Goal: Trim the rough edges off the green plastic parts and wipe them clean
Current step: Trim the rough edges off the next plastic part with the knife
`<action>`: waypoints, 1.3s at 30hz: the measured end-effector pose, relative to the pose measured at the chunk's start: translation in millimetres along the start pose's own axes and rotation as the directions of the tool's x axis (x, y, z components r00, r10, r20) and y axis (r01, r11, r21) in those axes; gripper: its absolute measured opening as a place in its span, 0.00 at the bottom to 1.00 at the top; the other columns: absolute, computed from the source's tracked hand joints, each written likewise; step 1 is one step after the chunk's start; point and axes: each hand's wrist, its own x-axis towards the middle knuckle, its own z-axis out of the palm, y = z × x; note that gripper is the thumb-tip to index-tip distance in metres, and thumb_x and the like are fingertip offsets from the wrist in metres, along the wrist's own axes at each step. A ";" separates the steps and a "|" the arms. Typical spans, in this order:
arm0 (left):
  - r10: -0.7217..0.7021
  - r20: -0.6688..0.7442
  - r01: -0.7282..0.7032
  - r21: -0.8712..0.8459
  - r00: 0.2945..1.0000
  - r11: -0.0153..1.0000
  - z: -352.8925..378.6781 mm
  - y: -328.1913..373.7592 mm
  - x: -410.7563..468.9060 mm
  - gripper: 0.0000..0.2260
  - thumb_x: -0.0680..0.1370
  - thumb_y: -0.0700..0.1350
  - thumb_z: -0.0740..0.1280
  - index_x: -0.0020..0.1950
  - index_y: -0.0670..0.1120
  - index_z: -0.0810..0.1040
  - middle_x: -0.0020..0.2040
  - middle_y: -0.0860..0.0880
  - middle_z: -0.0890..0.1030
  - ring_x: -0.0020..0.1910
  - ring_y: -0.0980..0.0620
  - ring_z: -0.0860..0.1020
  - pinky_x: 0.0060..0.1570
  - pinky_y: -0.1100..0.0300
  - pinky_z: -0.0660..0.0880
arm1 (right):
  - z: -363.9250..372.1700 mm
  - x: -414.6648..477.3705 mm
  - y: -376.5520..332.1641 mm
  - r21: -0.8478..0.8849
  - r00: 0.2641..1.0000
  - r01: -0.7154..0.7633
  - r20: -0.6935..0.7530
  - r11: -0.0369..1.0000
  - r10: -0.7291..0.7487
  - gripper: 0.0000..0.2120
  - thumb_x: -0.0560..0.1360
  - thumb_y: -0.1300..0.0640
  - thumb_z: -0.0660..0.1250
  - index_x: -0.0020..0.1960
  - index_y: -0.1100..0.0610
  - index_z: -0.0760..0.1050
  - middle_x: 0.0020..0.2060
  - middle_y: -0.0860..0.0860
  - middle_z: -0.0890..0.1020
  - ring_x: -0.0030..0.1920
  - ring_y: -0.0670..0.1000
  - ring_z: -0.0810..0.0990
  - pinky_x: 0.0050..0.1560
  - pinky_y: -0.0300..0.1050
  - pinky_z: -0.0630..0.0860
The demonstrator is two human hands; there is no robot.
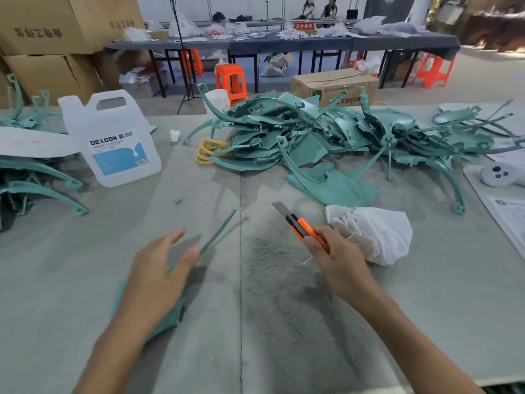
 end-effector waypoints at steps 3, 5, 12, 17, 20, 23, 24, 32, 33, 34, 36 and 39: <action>0.087 0.063 -0.083 -0.065 0.994 0.994 39.0 30.1 25.3 0.31 0.79 0.62 0.61 0.78 0.47 0.65 0.76 0.49 0.70 0.75 0.48 0.67 0.74 0.48 0.63 | 19.5 3.3 -13.4 0.057 1.000 0.008 0.000 0.998 -0.008 0.11 0.83 0.40 0.57 0.54 0.45 0.73 0.31 0.46 0.77 0.31 0.45 0.75 0.33 0.45 0.70; 0.106 0.078 -0.093 -0.154 0.991 0.984 57.7 40.1 37.3 0.27 0.82 0.62 0.58 0.76 0.49 0.69 0.72 0.51 0.74 0.72 0.50 0.71 0.72 0.48 0.66 | 32.2 4.0 -21.0 0.103 1.000 0.009 0.009 0.995 -0.010 0.10 0.83 0.40 0.57 0.54 0.43 0.71 0.33 0.48 0.80 0.33 0.45 0.78 0.34 0.47 0.73; 0.143 0.130 -0.147 0.023 0.981 0.989 90.4 45.9 44.9 0.26 0.82 0.65 0.43 0.51 0.51 0.75 0.45 0.52 0.81 0.48 0.46 0.78 0.55 0.47 0.72 | 51.4 -0.6 -29.1 0.154 0.999 0.026 0.037 0.988 -0.032 0.09 0.84 0.40 0.55 0.55 0.42 0.71 0.35 0.47 0.82 0.38 0.46 0.80 0.41 0.44 0.76; 0.153 0.030 -0.155 0.071 0.988 0.985 98.0 45.5 37.4 0.22 0.83 0.61 0.42 0.43 0.52 0.69 0.36 0.53 0.75 0.37 0.48 0.73 0.43 0.50 0.65 | 52.2 -0.6 -29.9 0.196 0.999 -0.004 0.039 0.981 -0.003 0.10 0.83 0.40 0.56 0.55 0.43 0.73 0.36 0.44 0.82 0.36 0.46 0.79 0.40 0.49 0.77; 0.180 -0.040 -0.176 0.072 0.983 0.982 100.3 45.3 30.5 0.20 0.85 0.60 0.43 0.40 0.53 0.64 0.34 0.54 0.71 0.35 0.51 0.70 0.42 0.50 0.65 | 53.5 -6.1 -27.2 0.259 1.000 0.001 0.017 0.966 -0.006 0.12 0.82 0.37 0.55 0.54 0.41 0.73 0.35 0.45 0.81 0.33 0.46 0.79 0.38 0.52 0.77; 0.175 -0.102 -0.167 0.079 0.979 0.983 103.6 43.9 26.7 0.20 0.84 0.60 0.42 0.43 0.52 0.66 0.39 0.54 0.71 0.40 0.49 0.70 0.46 0.49 0.67 | 58.1 -16.2 -26.1 0.302 0.998 0.000 -0.052 0.953 0.016 0.14 0.80 0.34 0.54 0.53 0.41 0.72 0.33 0.49 0.80 0.30 0.49 0.77 0.35 0.56 0.77; 0.173 -0.126 -0.165 0.067 0.977 0.984 104.3 43.5 26.9 0.21 0.84 0.61 0.41 0.45 0.52 0.66 0.40 0.55 0.71 0.42 0.49 0.70 0.46 0.49 0.66 | 59.7 -19.3 -26.2 0.306 0.997 -0.003 -0.074 0.952 0.027 0.14 0.81 0.34 0.55 0.53 0.41 0.72 0.34 0.50 0.79 0.30 0.49 0.77 0.34 0.56 0.77; 0.196 -0.181 -0.190 0.047 0.964 0.981 108.4 41.9 25.6 0.21 0.84 0.62 0.38 0.45 0.56 0.66 0.41 0.56 0.70 0.43 0.52 0.68 0.45 0.53 0.62 | 67.5 -27.6 -30.8 0.101 0.994 0.035 -0.108 0.994 -0.024 0.15 0.79 0.34 0.53 0.62 0.37 0.68 0.32 0.43 0.76 0.34 0.46 0.76 0.36 0.43 0.69; 0.192 -0.179 -0.186 0.053 0.965 0.981 108.6 41.9 26.3 0.20 0.84 0.62 0.38 0.44 0.56 0.64 0.40 0.56 0.69 0.42 0.52 0.68 0.44 0.53 0.61 | 67.9 -27.8 -32.1 0.083 0.994 0.044 -0.103 0.996 -0.035 0.15 0.80 0.34 0.54 0.63 0.37 0.68 0.32 0.43 0.76 0.35 0.46 0.76 0.36 0.44 0.70; 0.189 -0.178 -0.181 0.058 0.966 0.982 108.7 42.1 26.8 0.20 0.84 0.62 0.37 0.43 0.56 0.62 0.39 0.56 0.68 0.41 0.52 0.67 0.44 0.53 0.61 | 67.9 -27.8 -33.1 0.073 0.994 0.049 -0.097 0.996 -0.042 0.14 0.81 0.36 0.55 0.64 0.36 0.68 0.32 0.42 0.76 0.35 0.46 0.75 0.37 0.44 0.71; 0.188 -0.178 -0.179 0.066 0.966 0.982 109.4 42.1 27.7 0.20 0.84 0.62 0.37 0.42 0.56 0.61 0.38 0.56 0.67 0.41 0.52 0.67 0.43 0.54 0.61 | 67.0 -26.9 -33.8 0.078 0.996 0.048 -0.081 0.996 -0.042 0.12 0.82 0.38 0.57 0.64 0.37 0.69 0.33 0.42 0.77 0.35 0.46 0.75 0.37 0.44 0.70; 0.191 -0.180 -0.180 0.077 0.965 0.981 110.1 41.7 27.4 0.20 0.84 0.62 0.37 0.43 0.57 0.62 0.38 0.56 0.67 0.41 0.52 0.67 0.44 0.54 0.61 | 65.8 -26.6 -33.0 0.084 0.997 0.050 -0.059 0.995 -0.045 0.10 0.83 0.40 0.59 0.64 0.37 0.70 0.36 0.38 0.77 0.35 0.46 0.75 0.36 0.43 0.68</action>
